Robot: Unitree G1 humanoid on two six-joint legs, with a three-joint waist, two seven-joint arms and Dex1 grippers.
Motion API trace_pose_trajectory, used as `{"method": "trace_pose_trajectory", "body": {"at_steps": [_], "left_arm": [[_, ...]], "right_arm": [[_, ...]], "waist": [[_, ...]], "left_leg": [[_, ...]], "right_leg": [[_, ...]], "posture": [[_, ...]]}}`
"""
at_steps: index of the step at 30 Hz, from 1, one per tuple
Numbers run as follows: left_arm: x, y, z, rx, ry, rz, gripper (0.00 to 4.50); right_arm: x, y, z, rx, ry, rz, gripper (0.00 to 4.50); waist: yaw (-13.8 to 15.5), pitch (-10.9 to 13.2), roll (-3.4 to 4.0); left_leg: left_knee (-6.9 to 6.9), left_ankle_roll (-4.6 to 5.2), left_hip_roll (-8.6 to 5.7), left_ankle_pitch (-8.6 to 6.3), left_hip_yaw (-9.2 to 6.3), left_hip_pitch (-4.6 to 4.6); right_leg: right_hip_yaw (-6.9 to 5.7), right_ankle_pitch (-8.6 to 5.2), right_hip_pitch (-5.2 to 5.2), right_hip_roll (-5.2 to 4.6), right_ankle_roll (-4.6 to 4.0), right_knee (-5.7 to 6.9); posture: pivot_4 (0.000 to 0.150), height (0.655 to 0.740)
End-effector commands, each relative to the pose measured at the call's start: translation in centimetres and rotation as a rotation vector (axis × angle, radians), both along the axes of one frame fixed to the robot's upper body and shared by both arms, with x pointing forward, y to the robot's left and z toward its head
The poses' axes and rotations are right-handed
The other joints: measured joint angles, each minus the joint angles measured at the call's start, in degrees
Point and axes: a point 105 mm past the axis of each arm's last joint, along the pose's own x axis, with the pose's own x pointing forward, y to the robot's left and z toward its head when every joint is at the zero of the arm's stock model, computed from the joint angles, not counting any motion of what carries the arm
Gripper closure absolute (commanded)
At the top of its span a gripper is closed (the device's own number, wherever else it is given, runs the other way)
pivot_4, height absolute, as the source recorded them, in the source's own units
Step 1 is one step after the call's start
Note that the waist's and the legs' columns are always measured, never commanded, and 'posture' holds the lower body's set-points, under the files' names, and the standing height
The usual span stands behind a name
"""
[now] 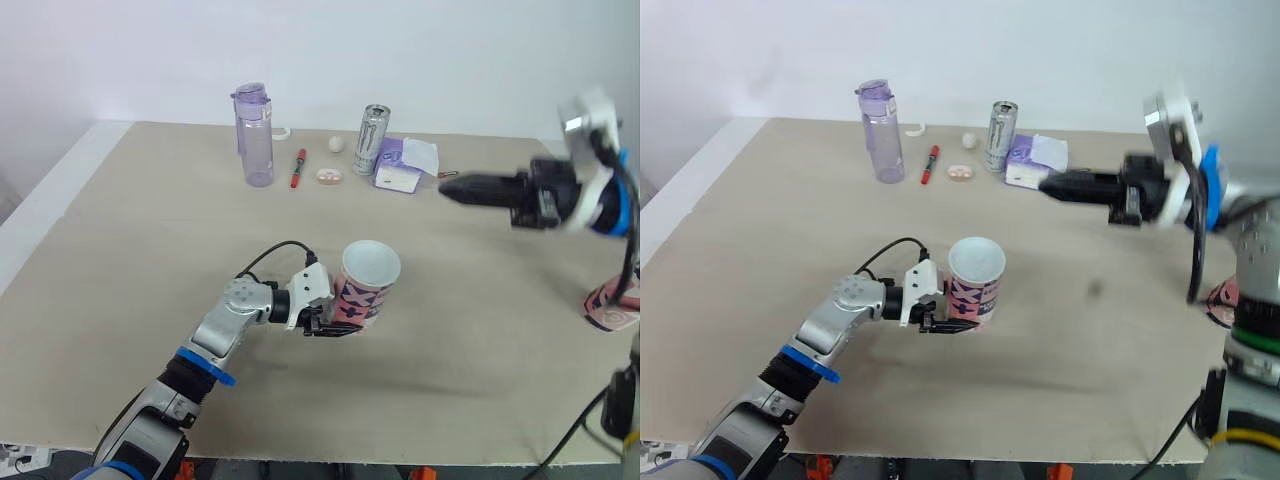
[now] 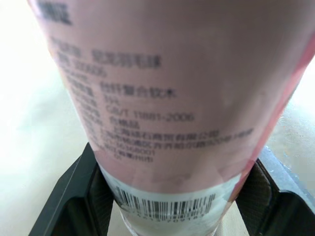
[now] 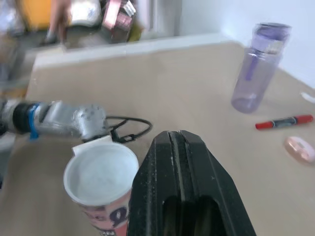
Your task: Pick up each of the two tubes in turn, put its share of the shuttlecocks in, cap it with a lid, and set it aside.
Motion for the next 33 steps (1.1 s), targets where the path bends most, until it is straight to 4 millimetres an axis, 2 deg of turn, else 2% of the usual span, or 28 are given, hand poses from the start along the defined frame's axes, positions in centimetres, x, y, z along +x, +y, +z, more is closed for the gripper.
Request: {"method": "trace_pose_trajectory", "body": {"at_steps": [1, 2, 3, 5, 6, 7, 9, 10, 11, 16, 23, 26, 33], "left_arm": [[0.5, 0.9, 0.3, -0.024, 0.019, 0.032, 1.56], [0.4, 0.8, 0.4, -0.034, 0.029, 0.027, 1.56], [0.4, 0.8, 0.7, -0.046, 0.028, 0.019, 1.21], [0.2, 0.7, 1.0, -0.056, 0.015, -0.007, 0.56], [0.1, 0.7, 1.1, -0.058, 0.003, -0.016, 0.31], [0.0, 0.7, 1.3, -0.062, -0.003, -0.024, 0.02], [0.0, 0.7, 1.6, -0.072, -0.016, -0.032, 0.0], [0.0, 0.8, 1.8, -0.075, -0.02, -0.035, 0.0], [0.0, 0.9, 1.9, -0.076, -0.029, -0.039, 0.0], [-0.3, 2.0, 2.4, -0.059, -0.077, -0.063, 0.0], [-0.9, 4.0, 3.2, -0.055, -0.098, -0.061, 0.0], [-1.3, 5.4, 4.4, -0.148, -0.068, -0.01, 0.0], [-2.4, 7.2, 4.6, -0.228, -0.006, 0.077, 0.0]], "right_arm": [[-1.9, 0.6, -3.4, -0.114, -0.081, -0.002, 4.44], [-2.2, 0.7, -4.2, -0.139, -0.088, 0.006, 4.44], [-2.5, 0.9, -5.4, -0.146, -0.069, 0.011, 4.49], [-2.8, 1.0, -7.2, -0.134, -0.04, 0.004, 3.79], [-2.9, 1.0, -7.9, -0.141, -0.039, 0.006, 3.71], [-3.0, 1.1, -8.4, -0.147, -0.04, 0.016, 3.39], [-3.1, 1.4, -9.0, -0.14, -0.042, 0.029, 2.34], [-3.2, 1.7, -9.3, -0.136, -0.042, 0.044, 2.19], [-3.3, 2.0, -9.6, -0.135, -0.045, 0.057, 1.71], [-3.5, 3.6, -10.7, -0.111, -0.047, 0.102, 0.16], [-2.1, 6.0, -11.5, -0.04, -0.058, 0.102, 0.07], [-1.4, 7.0, -12.0, -0.028, -0.088, 0.107, 0.07], [-0.5, 8.7, -13.4, -0.019, -0.113, 0.116, 0.07]], "waist": [[0.26, 0.02, 0.11], [0.15, 0.04, 0.42], [0.04, 0.07, 0.64], [0.01, 0.06, 0.68], [-0.04, 0.08, 0.68], [-0.02, 0.11, 0.58], [0.08, 0.16, 0.34], [0.19, 0.17, 0.41], [0.2, 0.17, 0.41], [0.21, 0.18, 0.38], [0.27, 0.19, 0.4], [0.66, 0.19, 0.39], [0.71, 0.2, 0.4]], "left_leg": [[0.02, 0.0, -0.04, 0.0, -0.06, 0.0], [0.01, -0.02, -0.06, -0.01, -0.04, -0.03], [0.02, -0.03, -0.08, -0.02, 0.03, -0.21], [0.05, -0.03, -0.1, -0.02, 0.05, -0.23], [0.05, -0.03, -0.12, -0.02, 0.06, -0.23], [0.09, -0.03, -0.11, -0.02, 0.09, -0.22], [0.17, -0.02, -0.04, 0.0, -0.15, -0.22], [0.17, -0.02, -0.03, 0.0, -0.17, -0.23], [0.17, -0.03, -0.06, 0.01, -0.13, -0.24], [0.13, -0.04, -0.05, 0.01, -0.14, -0.24], [0.07, -0.07, -0.03, -0.02, -0.25, -0.24], [0.09, -0.07, -0.04, -0.02, -0.28, -0.26], [0.1, -0.07, 0.01, -0.01, -0.36, -0.24]], "right_leg": [[0.0, 0.01, 0.05, 0.04, 0.12, 0.03], [0.03, 0.03, 0.02, 0.06, 0.28, 0.05], [0.16, 0.01, -0.23, 0.07, 0.55, 0.07], [0.29, 0.03, -0.3, 0.07, 0.68, 0.11], [0.3, 0.0, -0.29, 0.07, 0.76, 0.11], [0.3, -0.01, -0.29, 0.12, 0.83, 0.11], [0.16, -0.08, -0.17, 0.29, 0.62, 0.07], [0.15, -0.1, -0.17, 0.29, 0.5, 0.06], [0.19, -0.1, -0.19, 0.26, 0.48, 0.07], [0.17, -0.11, -0.19, 0.28, 0.5, 0.07], [0.13, -0.06, -0.17, 0.32, 0.5, 0.08], [0.1, -0.03, -0.17, 0.3, 0.45, 0.1], [-0.01, -0.04, -0.14, 0.34, 0.43, 0.14]], "posture": [[0.15, 0.74], [0.15, 0.74], [0.15, 0.74], [0.15, 0.74], [0.15, 0.74], [0.15, 0.74], [0.15, 0.74], [0.15, 0.74], [0.15, 0.74], [0.15, 0.74], [0.15, 0.74], [0.15, 0.74], [0.15, 0.74]]}}
